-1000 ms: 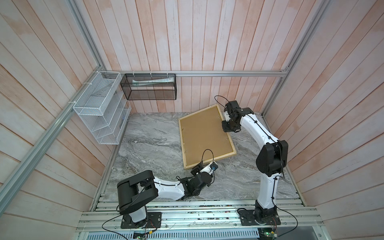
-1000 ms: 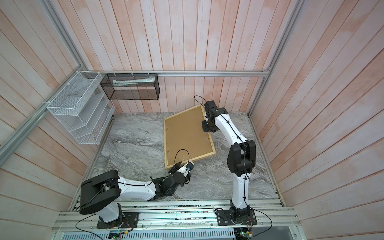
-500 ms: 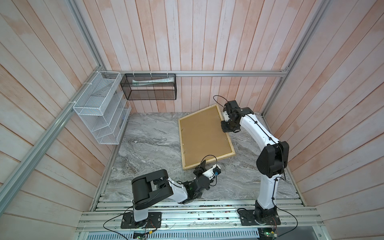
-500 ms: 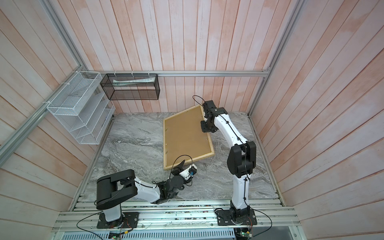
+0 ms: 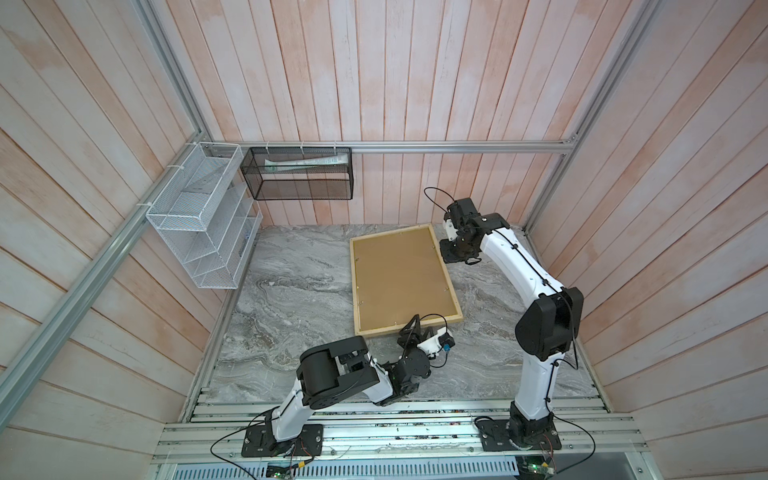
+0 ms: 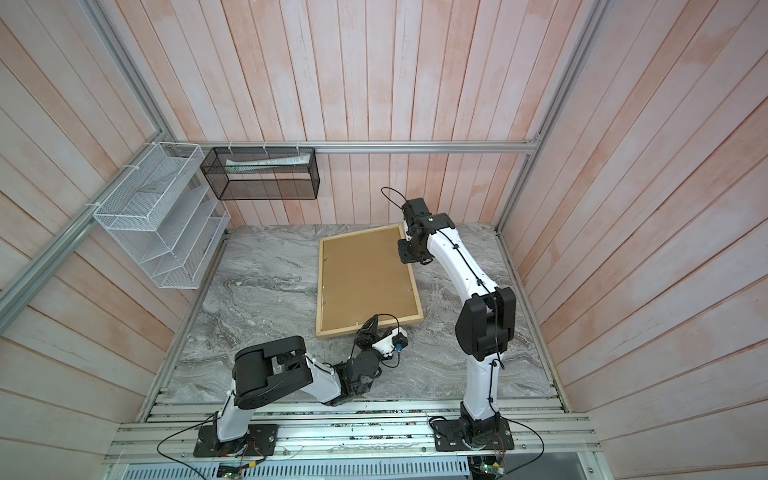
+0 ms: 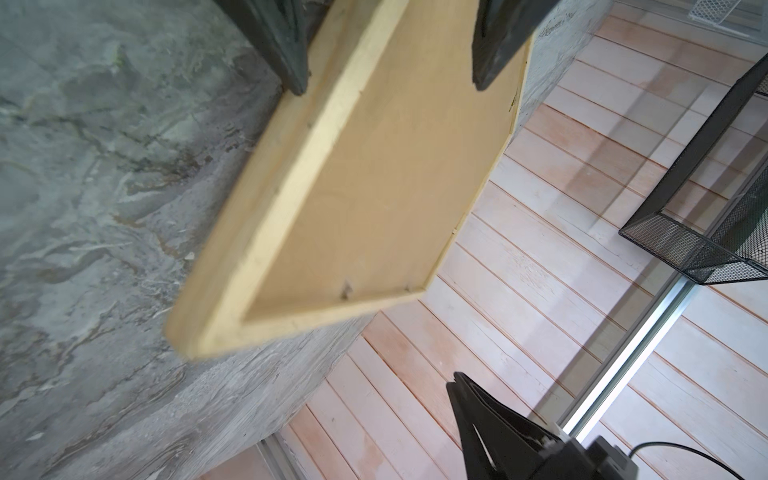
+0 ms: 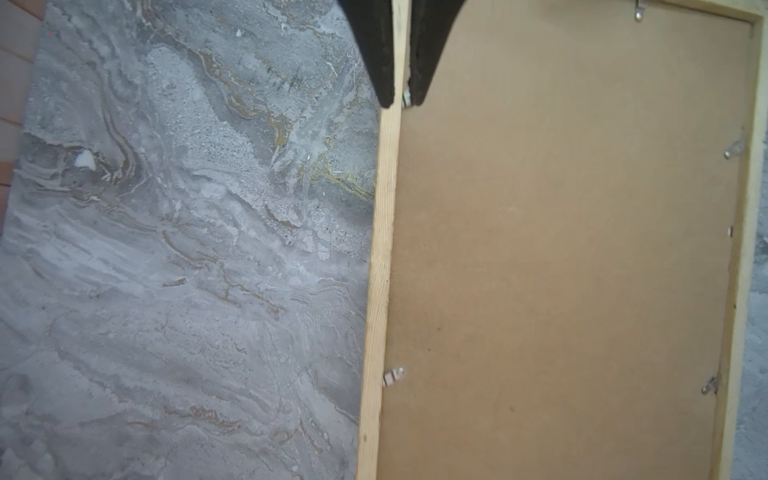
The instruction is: Put the photo into the frame
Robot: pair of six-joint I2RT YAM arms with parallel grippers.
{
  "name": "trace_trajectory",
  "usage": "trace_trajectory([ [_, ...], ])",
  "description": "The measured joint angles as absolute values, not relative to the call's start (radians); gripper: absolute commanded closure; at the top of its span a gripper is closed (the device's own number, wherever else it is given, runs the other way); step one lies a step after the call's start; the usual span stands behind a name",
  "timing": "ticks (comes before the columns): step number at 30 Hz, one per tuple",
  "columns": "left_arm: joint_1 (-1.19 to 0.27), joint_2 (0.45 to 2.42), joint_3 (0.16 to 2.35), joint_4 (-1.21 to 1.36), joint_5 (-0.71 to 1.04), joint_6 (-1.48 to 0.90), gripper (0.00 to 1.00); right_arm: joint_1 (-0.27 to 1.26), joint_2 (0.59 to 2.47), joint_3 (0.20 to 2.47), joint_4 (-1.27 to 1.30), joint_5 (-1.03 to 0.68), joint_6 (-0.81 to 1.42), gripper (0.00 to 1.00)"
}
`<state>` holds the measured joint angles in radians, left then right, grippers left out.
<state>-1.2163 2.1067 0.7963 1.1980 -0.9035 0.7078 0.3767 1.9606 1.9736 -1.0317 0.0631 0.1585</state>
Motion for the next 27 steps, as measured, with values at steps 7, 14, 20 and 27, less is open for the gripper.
trace_trajectory([
  [7,-1.191,2.110,0.815,1.238,-0.948,0.749,0.39,0.385,1.908,1.956,-1.010,0.061,0.157,1.00],
  [14,-1.190,2.081,0.780,1.177,-0.952,0.703,0.38,0.382,1.897,1.794,-0.950,0.051,0.174,0.80],
  [20,-1.190,1.997,0.724,1.035,-0.950,0.578,0.35,0.376,1.956,1.680,-0.876,0.042,0.190,0.74],
  [27,-1.189,1.829,0.679,0.838,-0.907,0.389,0.31,0.353,2.071,1.647,-0.818,0.035,0.194,0.71],
])
